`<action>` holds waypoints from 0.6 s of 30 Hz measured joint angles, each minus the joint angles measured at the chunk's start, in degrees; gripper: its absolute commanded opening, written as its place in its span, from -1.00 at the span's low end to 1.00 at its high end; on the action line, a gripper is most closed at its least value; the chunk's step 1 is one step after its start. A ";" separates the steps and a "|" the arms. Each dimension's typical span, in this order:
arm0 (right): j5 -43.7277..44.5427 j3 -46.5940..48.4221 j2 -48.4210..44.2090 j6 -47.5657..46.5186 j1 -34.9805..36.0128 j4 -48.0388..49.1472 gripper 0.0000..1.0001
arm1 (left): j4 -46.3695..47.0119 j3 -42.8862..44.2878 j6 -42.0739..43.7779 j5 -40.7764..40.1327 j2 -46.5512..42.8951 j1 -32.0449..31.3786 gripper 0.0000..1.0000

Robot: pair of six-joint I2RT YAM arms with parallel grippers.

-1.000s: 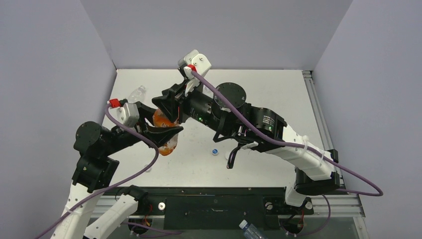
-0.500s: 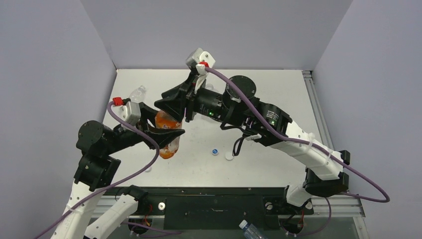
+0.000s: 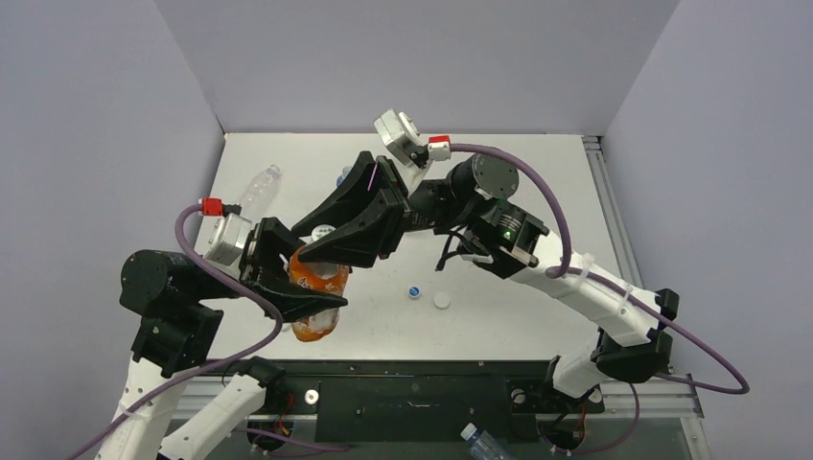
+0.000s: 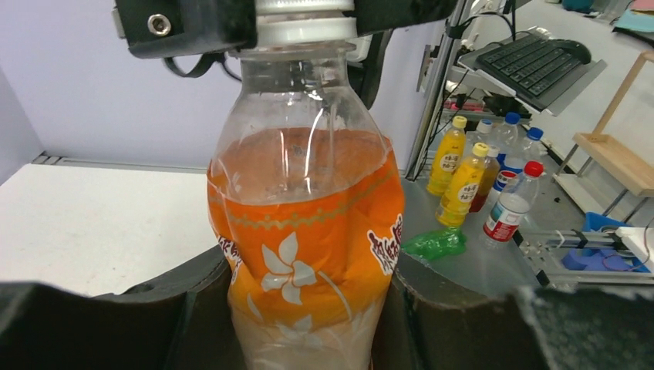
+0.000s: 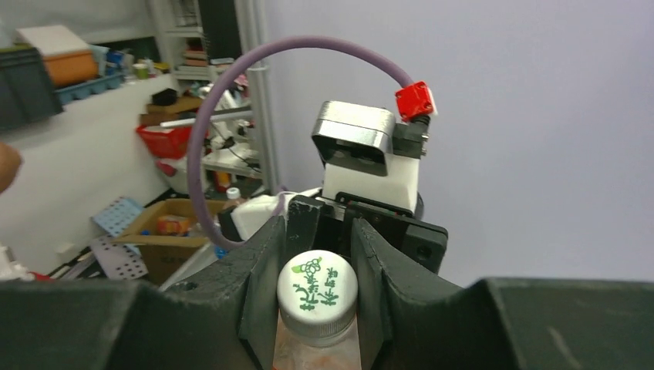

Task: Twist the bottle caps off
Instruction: Unscrew the bottle cap from the plastic bottle.

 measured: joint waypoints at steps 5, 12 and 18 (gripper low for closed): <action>-6.29 -0.24 2.58 7.85 -1.31 9.92 -0.66 | 0.31 0.92 -3.02 0.94 -0.04 -0.02 -1.00; -1.03 2.23 0.87 0.96 -1.66 -2.32 0.56 | 0.66 0.94 -1.79 -0.11 -0.39 0.09 -1.00; 19.61 2.69 -5.42 -7.48 0.33 -15.61 0.60 | -0.50 0.83 4.33 -4.55 -0.79 0.28 -1.00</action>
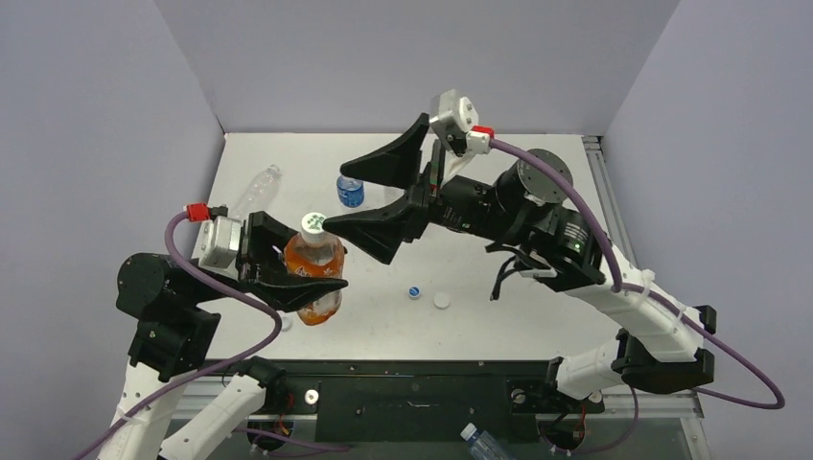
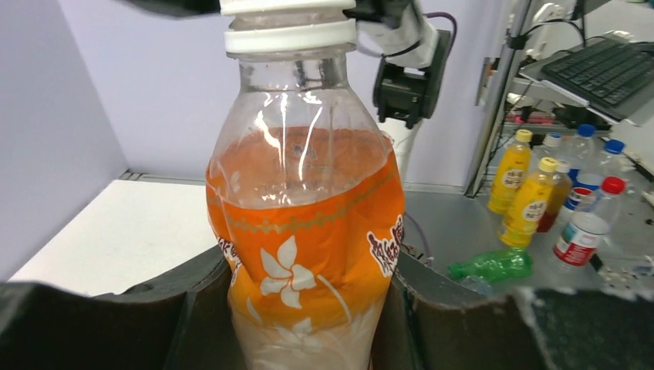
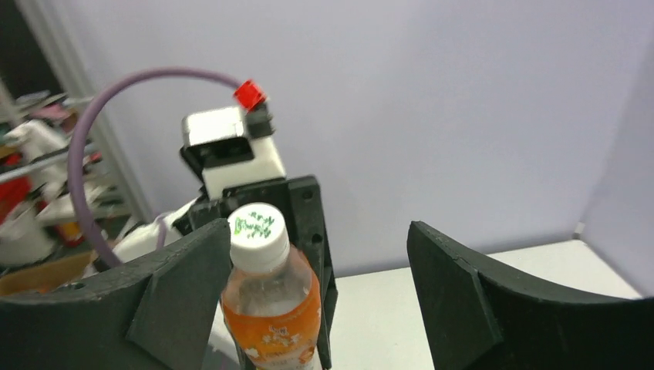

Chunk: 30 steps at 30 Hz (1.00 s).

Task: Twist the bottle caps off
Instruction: Unscrew the bottle cap from the plastic bottle.

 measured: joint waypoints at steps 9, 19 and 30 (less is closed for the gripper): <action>34.82 19.54 6.75 -5.49 9.99 -12.90 0.61 | -4.85 -2.58 11.80 -10.95 -0.26 0.02 -1.00; 42.60 22.75 17.14 -5.51 11.19 -19.39 -0.02 | -8.68 -2.86 18.29 -17.16 -0.26 0.00 -1.00; 40.65 20.52 16.44 -3.98 11.13 -18.58 -0.43 | -9.33 -3.54 19.19 -18.21 0.24 0.00 -1.00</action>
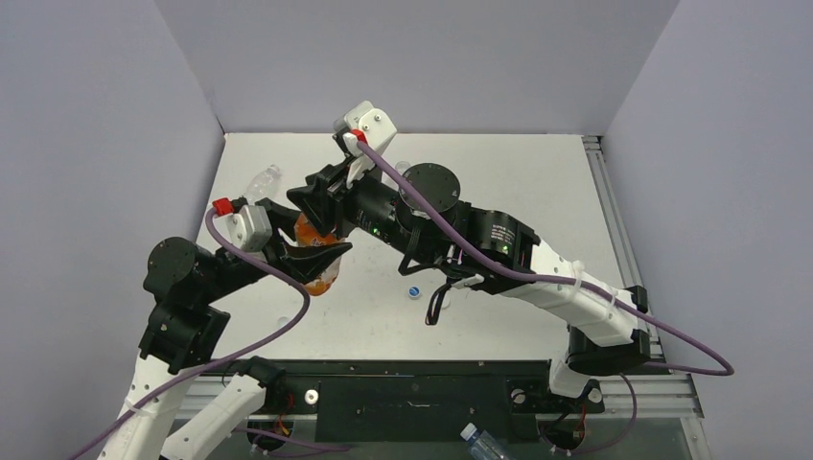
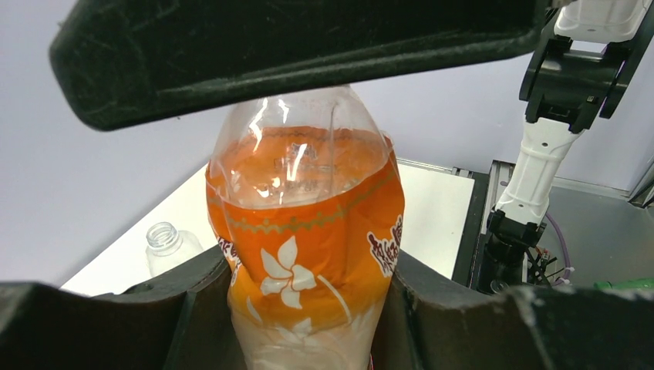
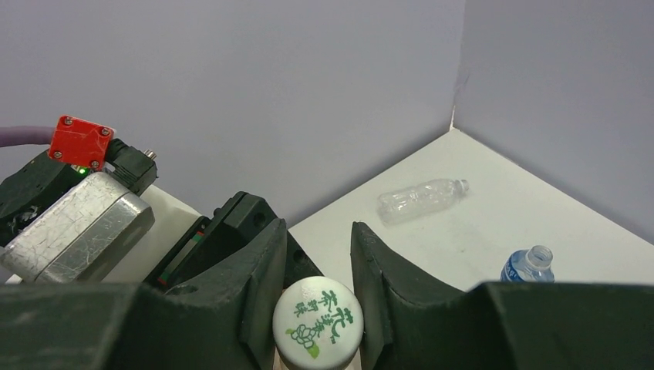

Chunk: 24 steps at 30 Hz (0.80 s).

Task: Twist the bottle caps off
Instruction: Unscrew the bottle cap from the plastic bottle.

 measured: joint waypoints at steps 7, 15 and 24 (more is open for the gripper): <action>-1.42 -2.03 -1.09 0.42 -0.81 1.05 -1.00 | -0.04 -0.15 0.04 0.13 0.17 0.00 -1.00; -16.09 -11.78 -6.54 1.38 -5.70 7.15 -1.00 | 0.68 -0.48 -3.37 3.67 0.83 0.00 -1.00; -47.23 -20.52 -11.17 4.55 -10.75 22.56 -1.00 | 7.04 2.36 -17.29 17.16 2.51 -0.37 -1.00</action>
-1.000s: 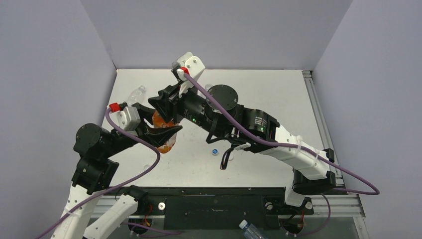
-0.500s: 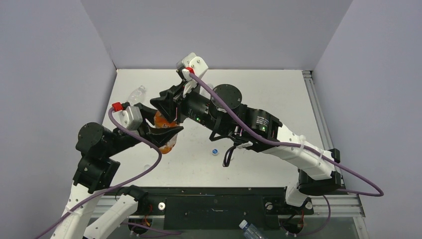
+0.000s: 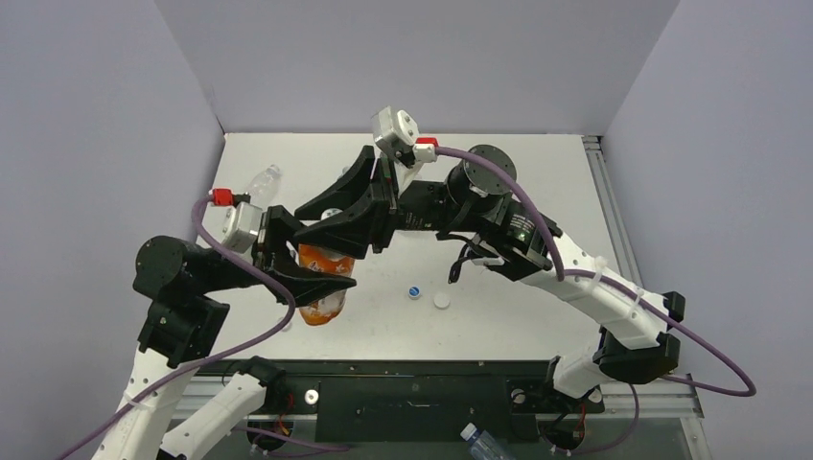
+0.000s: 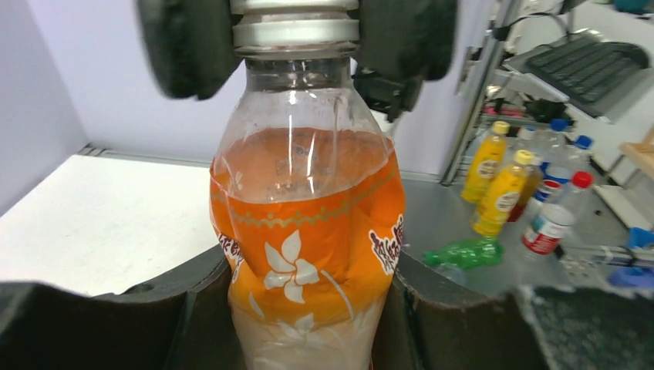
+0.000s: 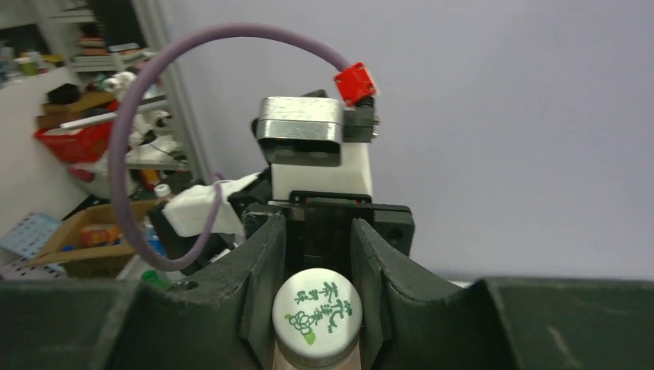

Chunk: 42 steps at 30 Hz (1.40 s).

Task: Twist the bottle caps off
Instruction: Unscrew the bottle cap from the plastic bottle.

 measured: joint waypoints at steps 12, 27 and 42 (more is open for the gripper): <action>-13.51 2.36 3.72 12.92 -4.79 11.96 0.57 | 1.99 2.58 -7.41 2.71 -0.35 0.20 -1.00; 32.98 17.70 1.64 -8.70 10.95 -20.13 0.62 | -1.31 -2.01 8.02 -8.44 -2.21 0.37 -1.00; 46.14 22.99 10.84 -7.17 11.45 -26.93 -0.38 | -3.48 -3.17 14.38 -13.03 -2.45 0.37 -1.00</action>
